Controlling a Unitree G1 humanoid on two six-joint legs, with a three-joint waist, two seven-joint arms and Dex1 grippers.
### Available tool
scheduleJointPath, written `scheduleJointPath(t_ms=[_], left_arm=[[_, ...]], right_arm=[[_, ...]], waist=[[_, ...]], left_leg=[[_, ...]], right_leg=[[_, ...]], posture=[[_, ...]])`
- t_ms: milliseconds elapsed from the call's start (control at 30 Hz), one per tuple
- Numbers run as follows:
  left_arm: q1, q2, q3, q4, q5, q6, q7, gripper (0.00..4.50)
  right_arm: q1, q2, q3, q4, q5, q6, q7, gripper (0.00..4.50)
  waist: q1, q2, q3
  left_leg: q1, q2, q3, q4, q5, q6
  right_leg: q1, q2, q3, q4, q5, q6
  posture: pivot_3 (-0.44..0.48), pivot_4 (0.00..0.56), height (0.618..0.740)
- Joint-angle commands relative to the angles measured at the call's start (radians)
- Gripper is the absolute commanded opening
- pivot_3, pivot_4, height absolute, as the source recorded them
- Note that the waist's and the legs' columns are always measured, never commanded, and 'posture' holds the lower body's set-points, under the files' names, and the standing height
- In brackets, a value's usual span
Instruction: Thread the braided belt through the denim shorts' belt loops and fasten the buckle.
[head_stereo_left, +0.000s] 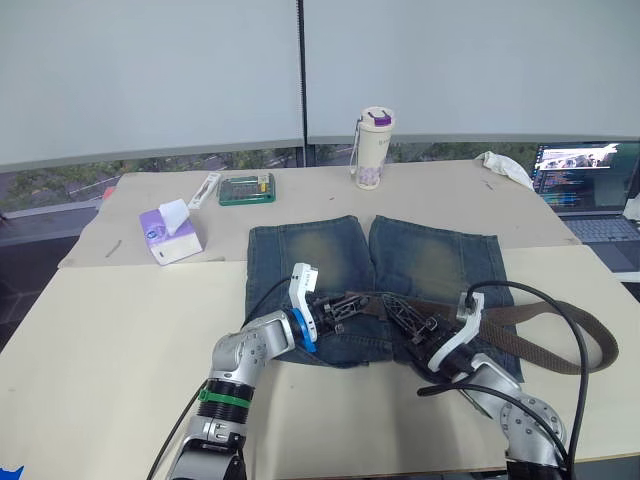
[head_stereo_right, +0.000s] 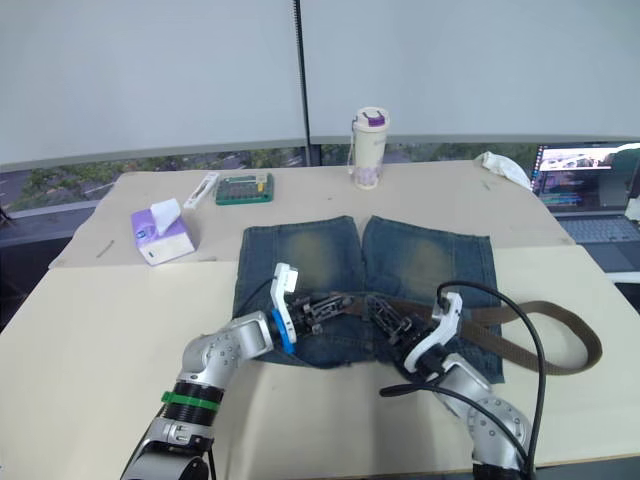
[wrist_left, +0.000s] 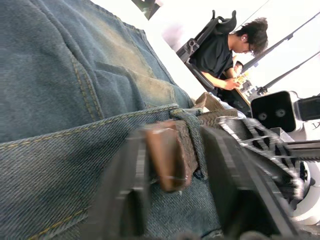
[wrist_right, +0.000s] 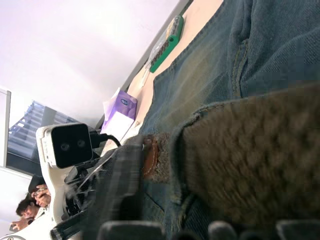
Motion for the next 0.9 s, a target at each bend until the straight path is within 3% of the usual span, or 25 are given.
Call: scheduleJointPath(t_ms=[33, 133, 267, 400, 600, 733, 900], left_arm=[[0.000, 0.017, 0.012, -0.034, 0.005, -0.032, 0.000, 0.03], [0.027, 0.085, -0.023, -0.068, 0.045, -0.048, -0.031, 0.00], [0.056, 0.145, -0.034, -0.106, 0.046, -0.051, -0.064, 0.00], [0.074, 0.221, -0.050, -0.139, 0.077, -0.094, -0.107, 0.00], [0.078, 0.228, -0.063, -0.133, 0.097, -0.126, -0.098, 0.00], [0.073, 0.206, -0.088, -0.127, 0.109, -0.143, -0.096, 0.00], [0.073, 0.189, -0.097, -0.126, 0.121, -0.154, -0.094, 0.00]], right_arm=[[0.058, -0.061, -0.026, -0.090, 0.029, 0.009, 0.059, 3.57], [0.174, -0.195, -0.063, -0.186, 0.047, 0.034, 0.159, 4.48], [0.288, -0.349, -0.133, -0.266, 0.026, 0.007, 0.283, 4.48], [0.373, -0.490, -0.234, -0.221, -0.163, -0.101, 0.350, 4.48], [0.401, -0.558, -0.273, -0.028, -0.351, -0.198, 0.395, 4.48], [0.454, -0.615, -0.208, -0.003, -0.468, -0.204, 0.433, 4.48], [0.437, -0.610, -0.155, 0.027, -0.599, -0.232, 0.378, 4.48]], waist=[[0.006, 0.000, 0.000], [0.008, 0.000, 0.000], [0.007, -0.003, 0.002], [0.008, -0.004, 0.003], [0.016, -0.005, 0.003], [0.018, -0.006, 0.003], [0.014, -0.008, 0.003]], left_leg=[[0.000, 0.000, 0.000, 0.000, 0.000, 0.000], [-0.001, -0.001, 0.000, 0.000, 0.000, 0.000], [0.000, -0.001, 0.000, 0.000, 0.000, 0.000], [0.000, -0.001, 0.001, 0.000, 0.000, 0.001], [0.000, -0.001, 0.002, 0.000, 0.000, 0.001], [0.000, -0.001, 0.002, 0.000, 0.000, 0.001], [0.000, 0.000, 0.002, 0.000, 0.000, 0.000]], right_leg=[[0.000, 0.000, 0.000, 0.000, 0.000, 0.000], [0.000, -0.001, 0.000, -0.001, 0.000, 0.000], [0.001, -0.001, 0.000, -0.001, 0.000, 0.000], [0.001, 0.000, 0.000, -0.002, -0.001, 0.001], [0.002, -0.001, 0.001, -0.002, -0.001, 0.001], [0.002, -0.002, 0.001, -0.002, -0.001, 0.001], [0.003, -0.001, 0.001, -0.002, -0.001, 0.001]], posture=[[0.000, 0.150, 0.740], [0.000, 0.150, 0.740], [0.000, 0.150, 0.740], [0.000, 0.150, 0.740], [0.000, 0.150, 0.740], [0.000, 0.150, 0.740], [0.000, 0.150, 0.740]])
